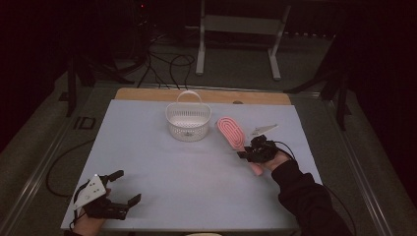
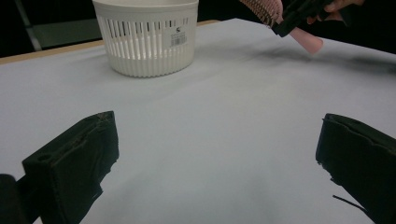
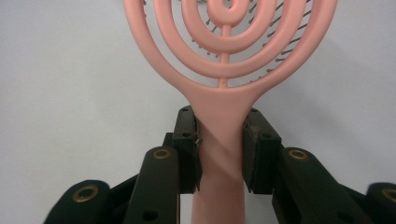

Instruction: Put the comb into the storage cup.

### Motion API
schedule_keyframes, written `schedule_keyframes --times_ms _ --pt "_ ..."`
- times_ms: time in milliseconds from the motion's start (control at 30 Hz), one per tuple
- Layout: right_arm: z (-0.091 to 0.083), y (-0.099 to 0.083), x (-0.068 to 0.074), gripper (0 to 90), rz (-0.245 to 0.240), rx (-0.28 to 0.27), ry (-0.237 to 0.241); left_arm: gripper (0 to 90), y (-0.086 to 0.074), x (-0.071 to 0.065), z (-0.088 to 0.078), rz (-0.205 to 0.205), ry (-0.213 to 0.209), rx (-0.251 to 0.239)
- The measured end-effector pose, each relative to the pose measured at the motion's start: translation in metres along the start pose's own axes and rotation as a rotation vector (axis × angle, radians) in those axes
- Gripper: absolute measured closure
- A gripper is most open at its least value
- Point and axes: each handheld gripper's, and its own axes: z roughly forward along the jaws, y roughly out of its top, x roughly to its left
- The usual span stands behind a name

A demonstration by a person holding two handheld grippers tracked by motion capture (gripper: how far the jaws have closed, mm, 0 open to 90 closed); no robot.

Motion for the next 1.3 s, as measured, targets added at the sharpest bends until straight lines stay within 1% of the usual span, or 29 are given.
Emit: schedule_keyframes --times_ms 67,100,133,233,300,333,367,433,567,600,733,767,800,867,933,1067,1133,1200,1300 --pt "-0.001 -0.001 0.001 70.3 0.002 -0.025 0.003 0.2 0.0 0.0 0.0 0.0 0.0 0.002" --pt "-0.002 -0.003 0.001 70.3 0.01 -0.041 0.024 0.2 0.0 0.0 0.0 0.0 0.001 0.002" --pt "-0.002 -0.003 0.002 70.2 0.013 -0.051 0.021 0.2 0.0 0.0 0.0 0.001 0.0 0.001" --pt "-0.004 -0.006 0.003 70.2 0.011 -0.095 0.034 0.2 0.0 0.0 0.0 -0.001 0.0 0.002" --pt "-0.005 -0.008 0.003 70.2 0.017 -0.129 0.057 0.2 0.0 0.0 0.0 -0.001 0.001 0.002" --pt "-0.006 -0.008 0.004 70.2 0.019 -0.141 0.052 0.2 0.0 0.0 0.0 -0.001 0.0 0.002" --pt "-0.006 -0.009 0.005 70.2 0.015 -0.162 0.058 0.2 0.0 0.0 0.001 -0.001 -0.001 0.003" --pt "-0.008 -0.009 0.007 70.2 0.013 -0.186 0.062 0.2 0.0 0.0 0.001 -0.003 0.0 0.004" --pt "-0.009 -0.012 0.009 70.2 0.011 -0.218 0.086 0.2 0.0 0.001 0.0 -0.003 0.0 0.003" --pt "-0.01 -0.012 0.01 70.2 0.01 -0.225 0.082 0.2 0.0 0.001 0.0 -0.004 0.001 0.004" --pt "-0.014 -0.019 0.011 70.2 0.019 -0.284 0.099 0.2 0.0 0.0 0.0 -0.004 0.0 0.003" --pt "-0.015 -0.02 0.011 70.2 0.018 -0.299 0.096 0.2 -0.001 0.001 0.0 -0.003 0.001 0.005" --pt "-0.016 -0.022 0.011 70.2 0.02 -0.315 0.107 0.2 -0.001 0.0 0.0 -0.004 0.0 0.005" --pt "-0.017 -0.024 0.011 70.2 0.015 -0.332 0.105 0.2 0.0 0.0 0.0 -0.002 0.002 0.006" --pt "-0.018 -0.027 0.012 70.2 0.007 -0.356 0.115 0.2 0.0 0.001 0.001 -0.004 0.001 0.005" --pt "-0.02 -0.033 0.013 70.2 0.008 -0.402 0.126 0.2 0.0 0.001 0.001 -0.004 0.002 0.005" --pt "-0.02 -0.035 0.014 70.2 0.002 -0.413 0.12 0.2 -0.001 0.001 0.001 -0.007 0.001 0.006" --pt "-0.022 -0.038 0.015 70.2 -0.002 -0.426 0.127 0.2 -0.001 0.0 0.001 -0.005 0.002 0.006" --pt "-0.025 -0.041 0.017 70.1 -0.019 -0.443 0.117 0.2 -0.001 0.001 0.001 -0.006 0.001 0.005"
